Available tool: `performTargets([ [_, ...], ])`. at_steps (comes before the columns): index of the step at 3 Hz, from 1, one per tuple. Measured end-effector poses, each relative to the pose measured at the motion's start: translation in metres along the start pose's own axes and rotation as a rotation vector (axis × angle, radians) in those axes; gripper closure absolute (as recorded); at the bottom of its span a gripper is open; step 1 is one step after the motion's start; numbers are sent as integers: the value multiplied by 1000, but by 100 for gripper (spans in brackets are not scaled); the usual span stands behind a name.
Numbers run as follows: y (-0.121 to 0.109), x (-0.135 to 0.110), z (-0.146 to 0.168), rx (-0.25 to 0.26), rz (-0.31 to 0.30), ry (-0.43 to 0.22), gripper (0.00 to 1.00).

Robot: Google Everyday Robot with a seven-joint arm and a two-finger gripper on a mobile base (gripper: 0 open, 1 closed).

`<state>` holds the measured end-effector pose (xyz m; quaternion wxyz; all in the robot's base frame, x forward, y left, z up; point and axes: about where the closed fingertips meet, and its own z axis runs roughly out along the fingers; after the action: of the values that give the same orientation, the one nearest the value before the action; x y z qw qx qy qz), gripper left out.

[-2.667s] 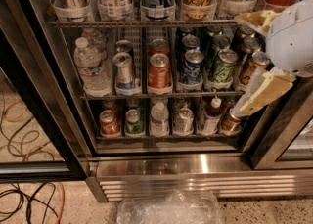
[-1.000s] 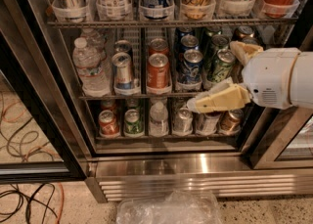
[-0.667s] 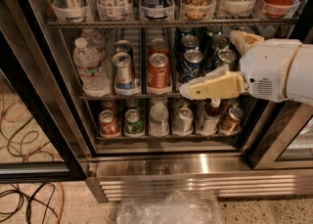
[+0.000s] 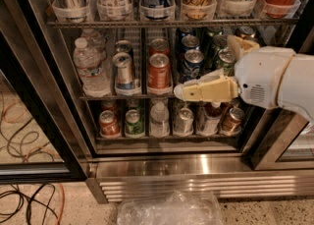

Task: Pick 7up can from top shelf of fridge

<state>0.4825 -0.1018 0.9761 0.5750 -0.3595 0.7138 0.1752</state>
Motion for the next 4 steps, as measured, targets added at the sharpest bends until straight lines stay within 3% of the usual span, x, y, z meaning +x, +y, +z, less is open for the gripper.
performTargets([
  [1, 4, 28, 5, 89, 86, -60, 0],
  [2, -7, 29, 11, 197, 142, -140, 0],
  [3, 10, 7, 29, 181, 117, -170, 0],
  [4, 6, 10, 27, 205, 122, -189, 0],
])
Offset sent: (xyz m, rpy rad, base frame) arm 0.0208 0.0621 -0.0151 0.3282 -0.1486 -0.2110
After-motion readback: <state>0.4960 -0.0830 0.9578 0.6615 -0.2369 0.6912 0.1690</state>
